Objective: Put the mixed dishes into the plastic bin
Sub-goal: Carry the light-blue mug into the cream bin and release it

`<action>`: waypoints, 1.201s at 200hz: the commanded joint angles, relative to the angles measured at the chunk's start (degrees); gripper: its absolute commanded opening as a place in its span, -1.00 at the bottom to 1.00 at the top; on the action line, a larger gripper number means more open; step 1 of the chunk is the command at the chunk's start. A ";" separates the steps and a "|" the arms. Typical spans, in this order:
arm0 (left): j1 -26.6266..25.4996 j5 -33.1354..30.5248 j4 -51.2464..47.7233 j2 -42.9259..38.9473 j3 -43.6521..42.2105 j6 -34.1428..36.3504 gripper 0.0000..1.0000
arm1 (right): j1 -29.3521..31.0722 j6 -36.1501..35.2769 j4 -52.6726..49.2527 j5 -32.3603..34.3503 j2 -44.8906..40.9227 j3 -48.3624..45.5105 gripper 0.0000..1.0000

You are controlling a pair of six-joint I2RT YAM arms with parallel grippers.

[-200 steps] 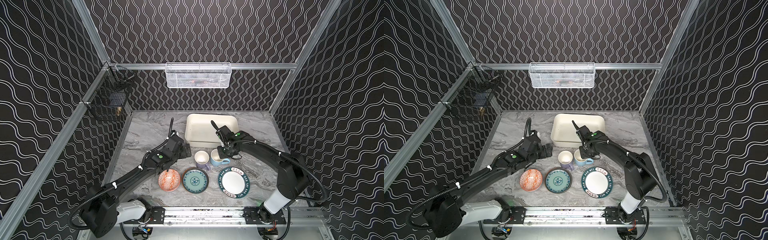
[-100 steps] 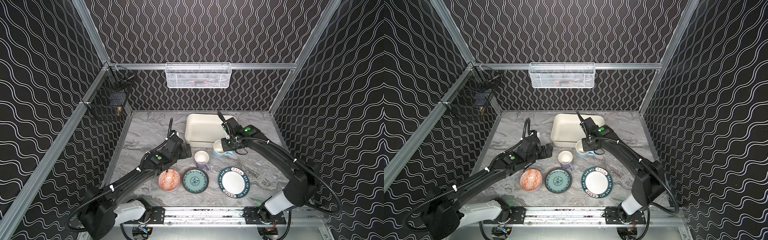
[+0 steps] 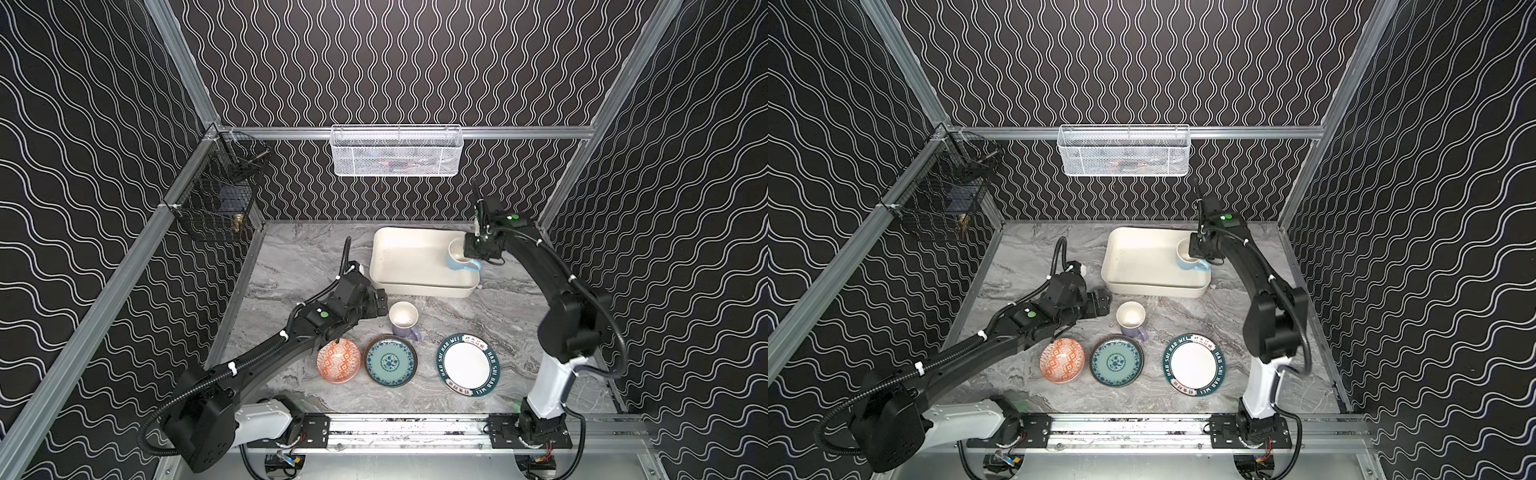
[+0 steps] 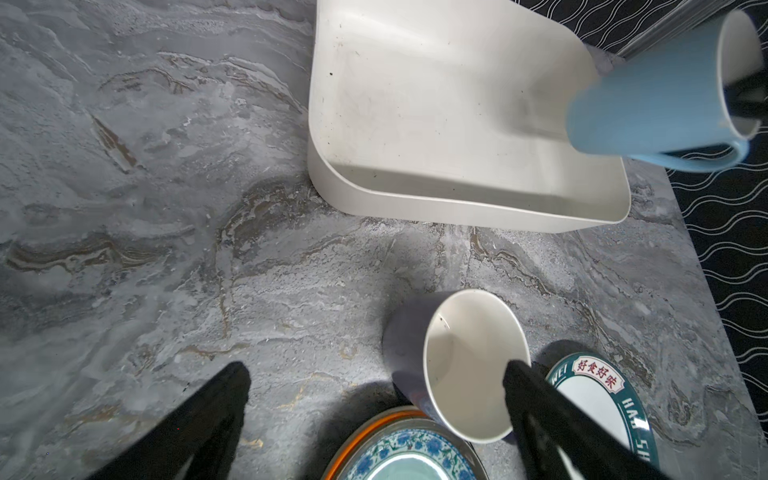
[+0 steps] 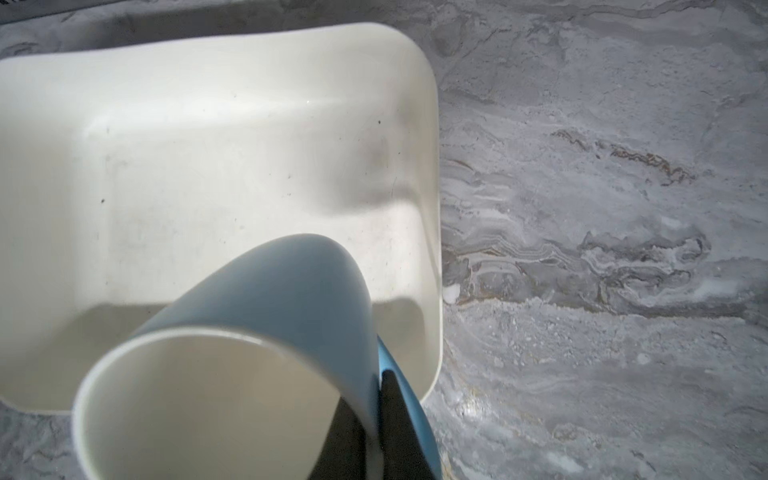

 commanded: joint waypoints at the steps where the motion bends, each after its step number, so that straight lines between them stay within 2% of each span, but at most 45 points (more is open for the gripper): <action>1: -0.91 0.24 3.05 1.06 -0.03 0.64 0.97 | -1.86 0.64 0.45 -2.81 6.31 8.16 -0.93; 22: -2.68 -1.97 2.20 3.61 2.71 1.83 0.97 | -3.35 0.46 -1.42 -3.50 12.91 16.33 -0.93; 47: -5.14 -4.98 1.17 7.86 7.51 3.52 0.98 | -4.84 0.10 -2.25 -3.43 17.84 21.22 -0.91; 92: -7.11 -5.03 -0.22 15.69 16.20 5.09 0.97 | -5.59 0.40 -0.23 -5.12 20.57 20.72 -0.90; 148: -7.59 -5.81 -0.26 18.21 18.17 5.33 0.98 | -5.50 0.02 0.30 -1.82 22.05 20.98 -0.79; 169: -7.70 -5.81 -0.50 18.51 18.44 5.46 0.98 | -5.45 -0.15 1.32 -1.03 21.56 20.18 -0.65; 194: -7.69 -5.95 -0.81 18.43 18.28 5.62 0.97 | -5.08 -0.24 3.69 1.16 19.28 18.24 -0.40; 240: -7.85 -6.59 -1.23 17.47 18.03 5.71 0.98 | -4.93 -0.87 2.84 3.24 18.55 20.83 -0.19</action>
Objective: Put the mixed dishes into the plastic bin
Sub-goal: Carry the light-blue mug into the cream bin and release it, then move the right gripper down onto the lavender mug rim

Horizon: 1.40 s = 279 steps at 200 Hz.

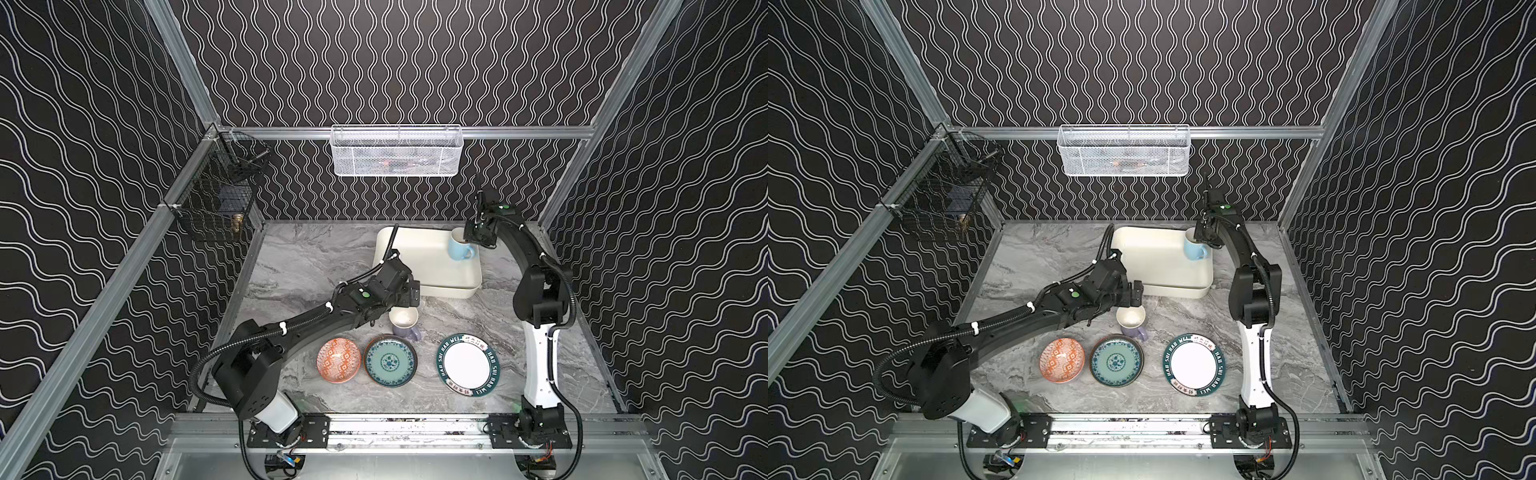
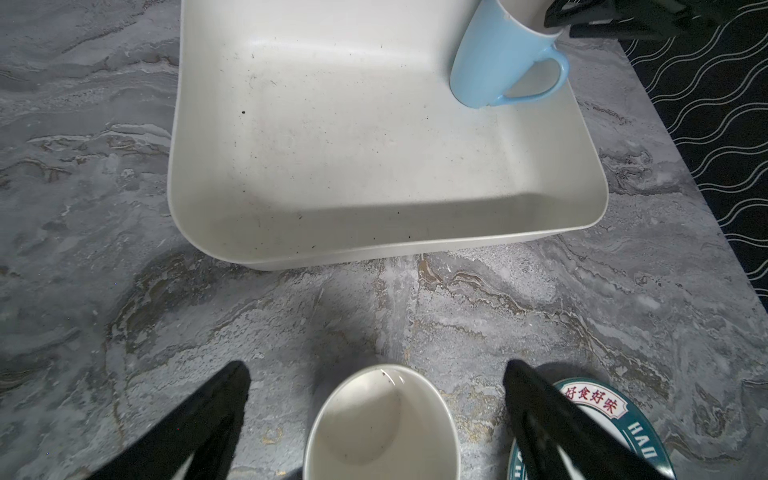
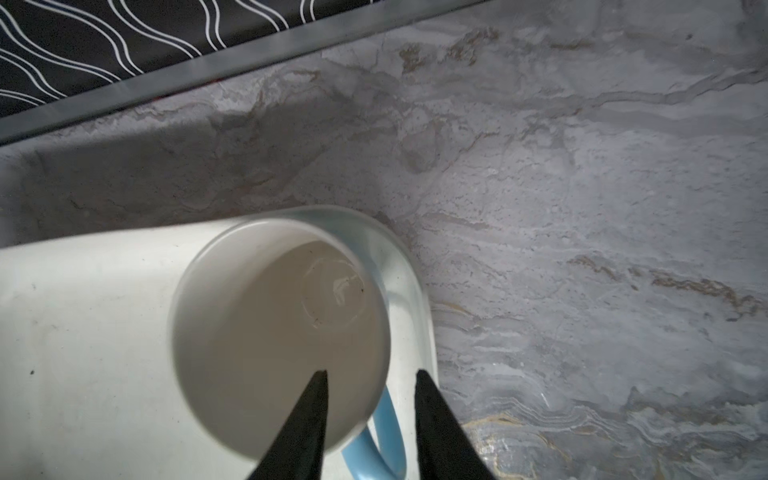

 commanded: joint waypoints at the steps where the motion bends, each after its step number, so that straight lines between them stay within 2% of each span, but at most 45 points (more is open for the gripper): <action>1: -0.20 -1.15 -0.46 -0.89 0.19 1.03 0.98 | 0.25 -0.86 0.47 2.23 -0.77 1.35 -0.19; 46: -1.14 -2.47 -1.82 -3.16 -0.98 0.97 0.98 | 1.24 -1.15 0.93 3.82 -7.66 -3.00 -0.09; 78: -2.00 -4.27 -4.22 -8.04 -4.46 0.18 0.97 | 4.89 -0.35 1.35 -0.38 -16.69 -10.87 -0.05; 114: -2.65 -6.46 -8.17 -16.40 -10.48 -2.22 0.98 | 14.46 1.93 3.67 -3.66 -27.93 -26.26 -0.05; 134: -2.82 -8.27 -12.79 -20.20 -11.22 -3.35 0.98 | 21.95 3.21 4.91 -3.99 -32.68 -35.27 -0.06; 160: -2.91 -9.54 -16.48 -24.98 -11.43 -3.91 0.98 | 28.25 5.65 5.43 -3.52 -36.04 -42.87 -0.08; 227: -2.92 -8.39 -19.25 -29.82 -11.86 -4.96 0.98 | 36.02 9.57 9.02 -2.71 -36.83 -52.21 -0.09; 279: -2.93 -8.96 -19.74 -31.35 -12.65 -5.17 0.98 | 37.15 9.15 9.73 -2.28 -30.82 -50.68 -0.13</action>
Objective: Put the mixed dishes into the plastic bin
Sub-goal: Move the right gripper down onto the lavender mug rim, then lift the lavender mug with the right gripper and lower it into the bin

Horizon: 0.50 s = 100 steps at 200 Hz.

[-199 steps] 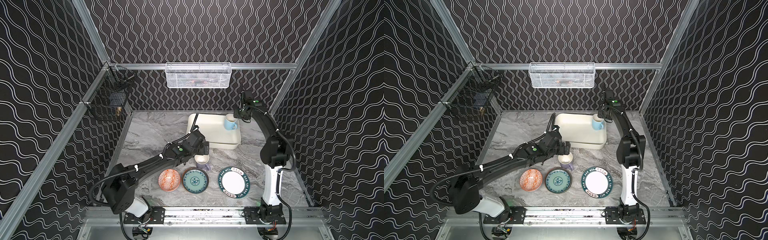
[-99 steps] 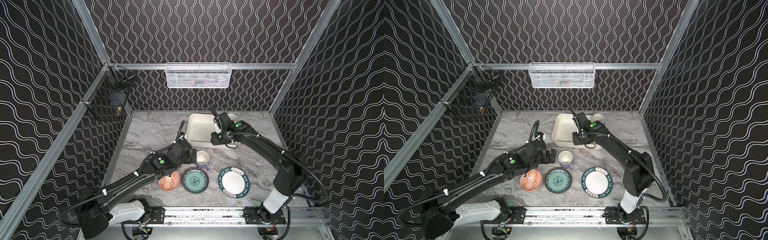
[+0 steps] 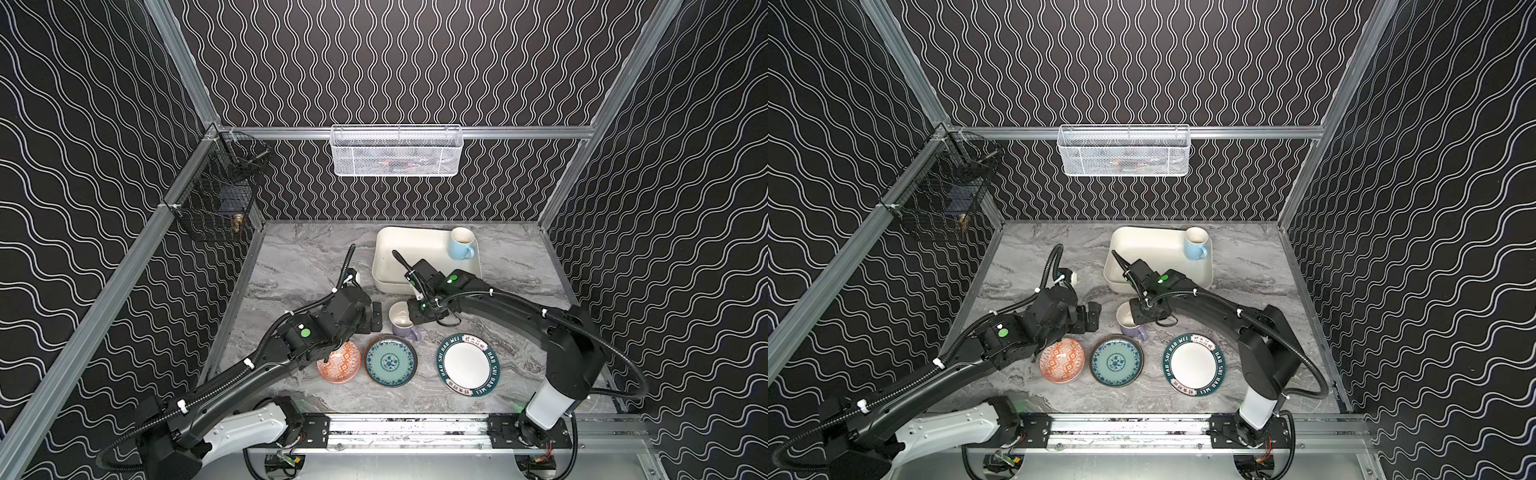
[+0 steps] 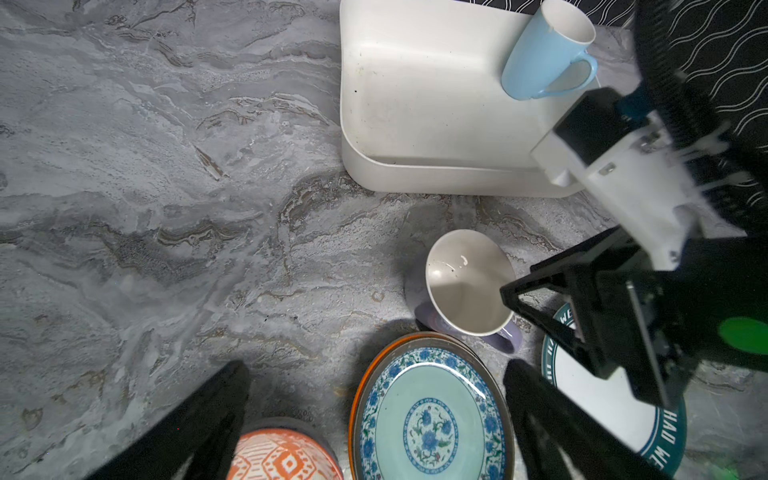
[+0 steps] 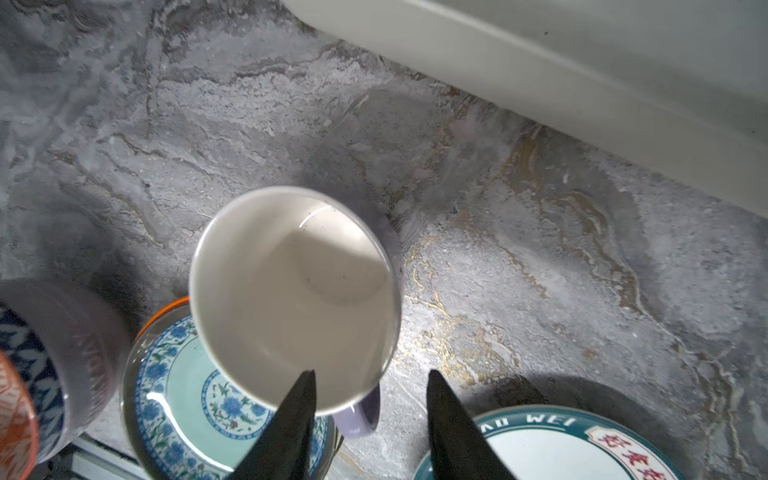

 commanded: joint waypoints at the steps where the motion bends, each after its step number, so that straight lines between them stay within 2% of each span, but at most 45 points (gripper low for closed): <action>1: -0.04 -0.73 -0.75 -0.55 -0.21 -1.02 0.98 | 0.08 0.57 1.49 0.87 2.29 1.20 -0.13; 33: -0.07 -1.40 -0.98 -0.63 -0.19 -0.65 0.98 | 0.02 -0.15 0.10 2.62 6.56 3.89 -0.30; 61: -0.08 -1.41 -0.49 -0.06 -0.03 -0.13 0.98 | -0.14 -0.30 -0.67 3.72 7.89 4.68 -0.69; 80: -0.03 -1.28 -0.24 0.73 0.12 0.06 0.98 | -0.32 -0.48 -1.09 3.89 8.01 5.09 -0.87; 100: -0.04 -1.15 0.00 1.48 0.43 0.45 0.98 | -0.57 -0.65 -1.75 4.07 7.10 5.29 -0.93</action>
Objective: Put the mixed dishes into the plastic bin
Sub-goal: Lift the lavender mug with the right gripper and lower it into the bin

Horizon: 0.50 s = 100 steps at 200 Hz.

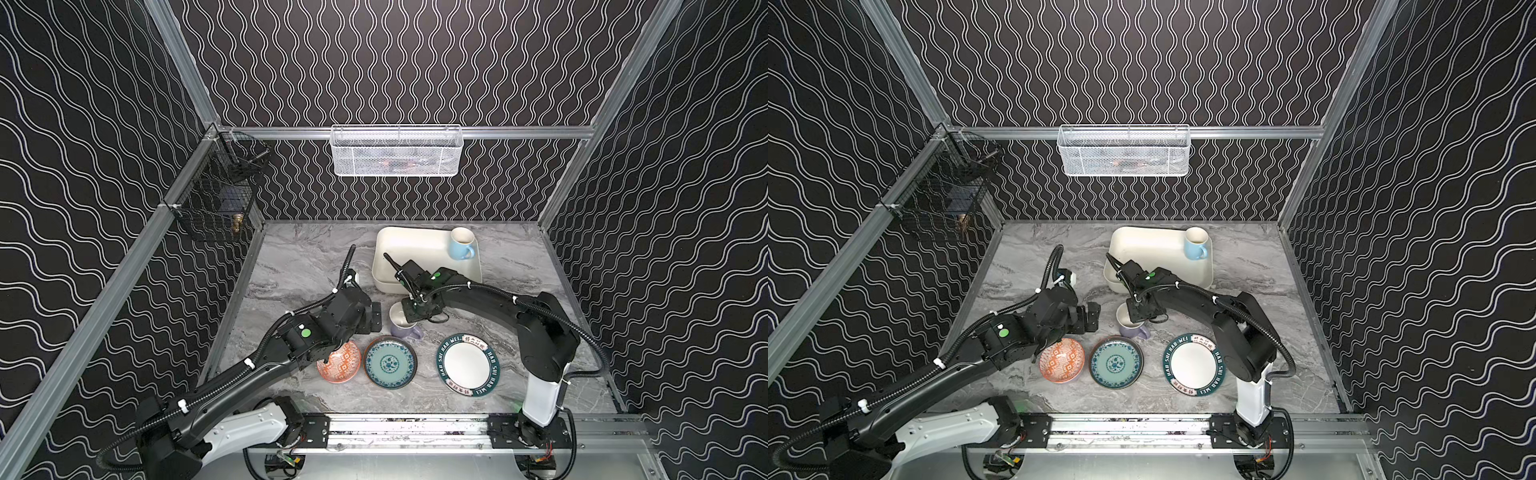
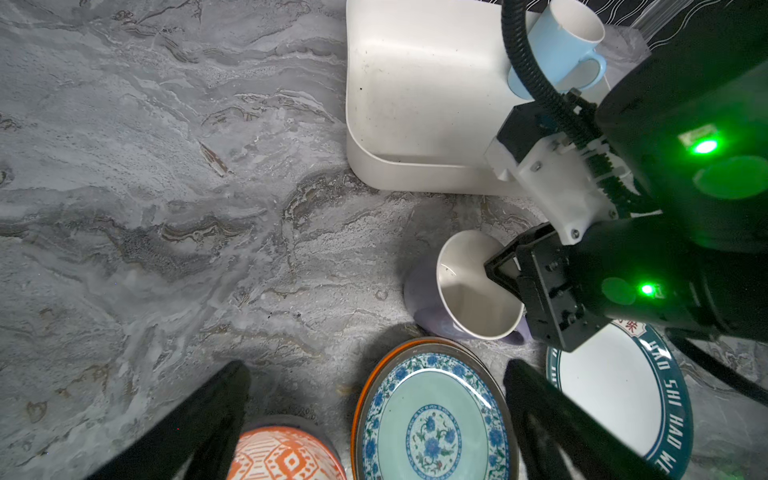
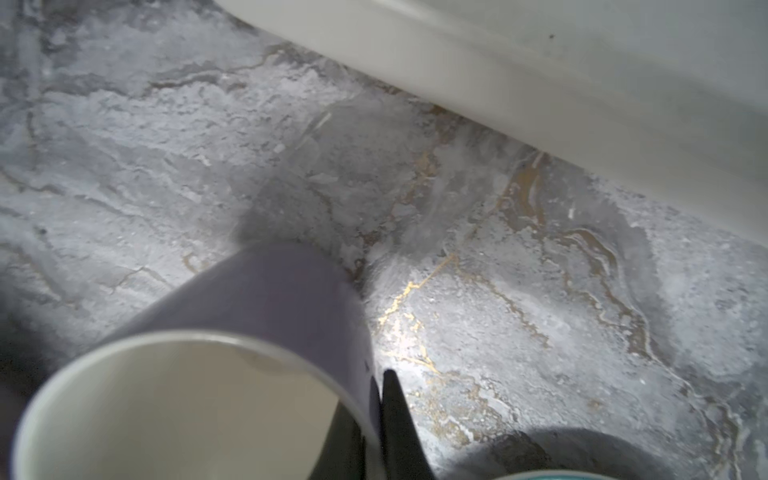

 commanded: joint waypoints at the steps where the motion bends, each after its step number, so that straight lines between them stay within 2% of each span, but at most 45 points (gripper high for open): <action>1: -0.05 -0.73 0.24 0.64 0.57 0.80 0.98 | -0.16 -0.01 -1.33 0.87 -0.81 0.66 -0.93; 59: 0.00 -0.13 1.45 2.64 1.91 1.51 0.98 | -1.82 -0.96 -5.53 3.77 -6.98 3.84 -0.95; 100: 0.00 1.24 2.63 4.33 3.71 2.19 0.98 | -7.91 -2.60 -7.18 4.55 -10.85 7.42 -0.95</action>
